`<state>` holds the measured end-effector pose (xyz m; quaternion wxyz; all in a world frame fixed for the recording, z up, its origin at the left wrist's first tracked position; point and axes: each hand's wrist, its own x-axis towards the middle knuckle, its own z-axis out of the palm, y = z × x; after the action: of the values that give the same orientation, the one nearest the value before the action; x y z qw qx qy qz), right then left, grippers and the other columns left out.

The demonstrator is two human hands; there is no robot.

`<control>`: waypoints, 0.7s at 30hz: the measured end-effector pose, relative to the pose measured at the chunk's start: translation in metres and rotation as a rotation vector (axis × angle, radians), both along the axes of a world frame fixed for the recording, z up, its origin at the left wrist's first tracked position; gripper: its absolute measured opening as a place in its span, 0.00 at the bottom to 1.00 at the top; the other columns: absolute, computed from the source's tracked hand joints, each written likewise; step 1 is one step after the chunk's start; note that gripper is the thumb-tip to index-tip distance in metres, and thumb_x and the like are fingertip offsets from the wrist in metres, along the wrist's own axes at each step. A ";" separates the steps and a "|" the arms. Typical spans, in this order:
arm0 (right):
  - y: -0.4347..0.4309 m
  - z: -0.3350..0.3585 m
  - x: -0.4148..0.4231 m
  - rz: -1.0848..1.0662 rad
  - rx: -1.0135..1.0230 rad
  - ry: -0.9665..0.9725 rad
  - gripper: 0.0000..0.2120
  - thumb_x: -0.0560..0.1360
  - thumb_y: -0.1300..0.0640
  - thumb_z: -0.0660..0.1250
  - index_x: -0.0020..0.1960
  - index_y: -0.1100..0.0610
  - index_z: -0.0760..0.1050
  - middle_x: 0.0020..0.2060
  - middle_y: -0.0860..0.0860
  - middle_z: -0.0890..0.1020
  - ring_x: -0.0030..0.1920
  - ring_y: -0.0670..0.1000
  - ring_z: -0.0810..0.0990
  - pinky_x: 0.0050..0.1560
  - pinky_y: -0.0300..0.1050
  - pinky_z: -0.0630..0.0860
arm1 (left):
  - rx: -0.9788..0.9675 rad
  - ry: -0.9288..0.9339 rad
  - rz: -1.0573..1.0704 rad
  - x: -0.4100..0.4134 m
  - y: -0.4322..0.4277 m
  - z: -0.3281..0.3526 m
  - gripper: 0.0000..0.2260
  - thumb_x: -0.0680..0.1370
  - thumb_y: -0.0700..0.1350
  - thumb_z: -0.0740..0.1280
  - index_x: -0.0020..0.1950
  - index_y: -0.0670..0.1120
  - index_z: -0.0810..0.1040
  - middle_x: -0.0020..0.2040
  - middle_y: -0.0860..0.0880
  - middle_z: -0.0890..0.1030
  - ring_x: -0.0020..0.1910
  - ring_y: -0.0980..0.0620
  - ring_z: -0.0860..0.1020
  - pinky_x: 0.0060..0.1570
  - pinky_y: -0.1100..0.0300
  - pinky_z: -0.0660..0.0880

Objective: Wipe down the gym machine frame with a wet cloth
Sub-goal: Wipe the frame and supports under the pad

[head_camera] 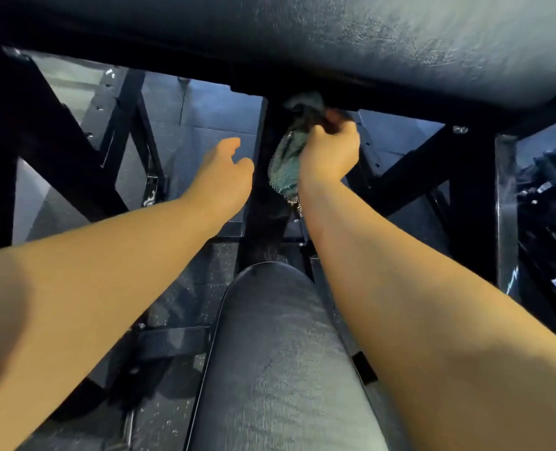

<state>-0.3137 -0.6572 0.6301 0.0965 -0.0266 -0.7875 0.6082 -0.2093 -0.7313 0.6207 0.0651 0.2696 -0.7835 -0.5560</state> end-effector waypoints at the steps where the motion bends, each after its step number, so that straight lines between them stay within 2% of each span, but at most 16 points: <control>1: 0.013 0.008 -0.008 -0.101 -0.114 -0.019 0.13 0.75 0.67 0.61 0.57 0.59 0.78 0.52 0.54 0.80 0.44 0.49 0.75 0.41 0.34 0.68 | 0.016 0.010 0.000 -0.001 -0.002 0.004 0.22 0.83 0.45 0.53 0.77 0.51 0.54 0.67 0.53 0.69 0.34 0.62 0.67 0.30 0.70 0.64; 3: 0.037 0.020 -0.022 -0.209 -0.357 -0.029 0.14 0.76 0.69 0.59 0.59 0.62 0.76 0.53 0.57 0.81 0.45 0.52 0.77 0.38 0.36 0.70 | -0.006 0.012 -0.014 -0.006 -0.001 0.014 0.24 0.82 0.44 0.53 0.78 0.52 0.52 0.52 0.53 0.74 0.31 0.59 0.65 0.26 0.71 0.62; 4: 0.041 0.025 -0.023 -0.171 -0.451 -0.028 0.15 0.77 0.70 0.58 0.61 0.64 0.74 0.56 0.61 0.80 0.45 0.53 0.76 0.39 0.38 0.73 | -0.008 0.026 -0.023 -0.010 0.001 0.018 0.24 0.82 0.44 0.53 0.78 0.51 0.50 0.53 0.48 0.76 0.30 0.58 0.64 0.21 0.72 0.61; 6: 0.030 0.026 -0.017 -0.061 -0.487 -0.014 0.17 0.77 0.71 0.57 0.65 0.65 0.70 0.59 0.65 0.77 0.45 0.53 0.75 0.45 0.43 0.73 | 0.053 0.056 -0.047 -0.021 0.007 0.025 0.24 0.82 0.45 0.53 0.78 0.47 0.52 0.62 0.36 0.73 0.28 0.57 0.62 0.17 0.72 0.59; 7: 0.018 0.024 -0.012 -0.055 -0.503 -0.017 0.18 0.76 0.71 0.58 0.65 0.65 0.71 0.59 0.65 0.76 0.45 0.53 0.75 0.45 0.43 0.73 | 0.079 0.077 -0.050 -0.027 0.011 0.028 0.21 0.82 0.45 0.52 0.76 0.45 0.57 0.57 0.34 0.73 0.29 0.56 0.62 0.19 0.70 0.60; 8: 0.004 0.023 -0.004 -0.075 -0.514 -0.023 0.17 0.76 0.70 0.59 0.64 0.65 0.72 0.58 0.63 0.76 0.46 0.54 0.76 0.45 0.41 0.74 | 0.082 0.095 -0.040 -0.030 0.014 0.031 0.17 0.82 0.45 0.53 0.71 0.46 0.64 0.48 0.38 0.72 0.31 0.55 0.63 0.22 0.68 0.61; 9: -0.008 0.021 0.002 -0.096 -0.483 -0.022 0.17 0.75 0.67 0.62 0.63 0.64 0.74 0.58 0.60 0.75 0.48 0.54 0.76 0.48 0.42 0.74 | 0.093 0.125 -0.018 -0.035 0.016 0.031 0.13 0.81 0.44 0.53 0.65 0.46 0.69 0.44 0.44 0.68 0.34 0.54 0.64 0.27 0.65 0.62; 11: -0.020 0.016 0.008 -0.049 -0.390 -0.022 0.18 0.74 0.61 0.68 0.63 0.61 0.74 0.57 0.55 0.70 0.54 0.54 0.75 0.55 0.45 0.73 | 0.112 0.170 0.022 -0.043 0.017 0.028 0.13 0.81 0.43 0.54 0.63 0.40 0.69 0.45 0.47 0.65 0.34 0.56 0.63 0.30 0.63 0.60; 12: -0.019 0.014 0.006 -0.028 -0.345 -0.016 0.19 0.73 0.60 0.71 0.63 0.61 0.74 0.56 0.54 0.70 0.54 0.53 0.75 0.54 0.43 0.74 | 0.124 0.183 0.040 -0.045 0.016 0.025 0.11 0.81 0.43 0.54 0.60 0.42 0.70 0.44 0.49 0.66 0.34 0.57 0.63 0.30 0.64 0.61; 14: -0.003 0.011 -0.009 -0.019 -0.330 0.037 0.15 0.72 0.63 0.71 0.58 0.64 0.76 0.50 0.54 0.76 0.47 0.50 0.78 0.42 0.35 0.75 | 0.124 0.198 0.100 -0.046 0.016 0.018 0.04 0.81 0.42 0.54 0.47 0.47 0.67 0.40 0.51 0.64 0.34 0.57 0.63 0.30 0.69 0.63; 15: 0.010 0.012 -0.019 -0.042 -0.375 0.065 0.10 0.73 0.67 0.68 0.55 0.66 0.76 0.43 0.54 0.78 0.42 0.49 0.79 0.37 0.33 0.74 | 0.122 0.208 0.093 -0.049 0.018 0.015 0.06 0.80 0.42 0.54 0.43 0.48 0.65 0.40 0.51 0.64 0.36 0.55 0.64 0.34 0.68 0.65; 16: 0.023 0.014 -0.030 -0.079 -0.435 0.076 0.07 0.74 0.70 0.65 0.52 0.66 0.76 0.38 0.53 0.77 0.38 0.48 0.79 0.36 0.35 0.73 | 0.101 0.213 0.070 -0.051 0.021 0.011 0.07 0.80 0.41 0.54 0.42 0.48 0.64 0.43 0.48 0.65 0.41 0.51 0.66 0.42 0.64 0.65; 17: 0.038 0.016 -0.039 -0.125 -0.475 0.056 0.09 0.76 0.71 0.63 0.54 0.66 0.76 0.37 0.52 0.76 0.38 0.49 0.78 0.37 0.38 0.73 | 0.059 0.203 0.055 -0.053 0.026 0.007 0.05 0.80 0.41 0.54 0.45 0.46 0.67 0.49 0.45 0.66 0.49 0.47 0.67 0.50 0.59 0.65; 18: 0.055 0.019 -0.052 -0.180 -0.488 0.051 0.10 0.77 0.70 0.60 0.56 0.66 0.75 0.38 0.53 0.76 0.40 0.52 0.78 0.40 0.40 0.72 | 0.001 0.190 0.050 -0.057 0.033 0.003 0.06 0.80 0.41 0.54 0.53 0.43 0.69 0.58 0.42 0.66 0.58 0.44 0.65 0.59 0.54 0.65; 19: 0.072 0.021 -0.062 -0.228 -0.542 0.064 0.10 0.78 0.70 0.58 0.57 0.67 0.74 0.41 0.56 0.77 0.46 0.56 0.79 0.43 0.42 0.73 | -0.069 0.172 0.036 -0.059 0.040 0.000 0.11 0.79 0.41 0.54 0.61 0.42 0.68 0.66 0.41 0.61 0.66 0.43 0.60 0.64 0.49 0.62; 21: 0.095 0.020 -0.084 -0.235 -0.683 0.058 0.15 0.75 0.67 0.60 0.60 0.67 0.73 0.53 0.63 0.79 0.60 0.64 0.76 0.57 0.49 0.74 | -0.211 0.139 0.025 -0.062 0.052 -0.004 0.18 0.79 0.42 0.55 0.69 0.44 0.63 0.74 0.43 0.51 0.73 0.43 0.51 0.69 0.46 0.59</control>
<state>-0.3974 -0.5618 0.6504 0.1735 -0.1304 -0.5275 0.8213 -0.2708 -0.6790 0.6169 0.1541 0.2317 -0.8279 -0.4870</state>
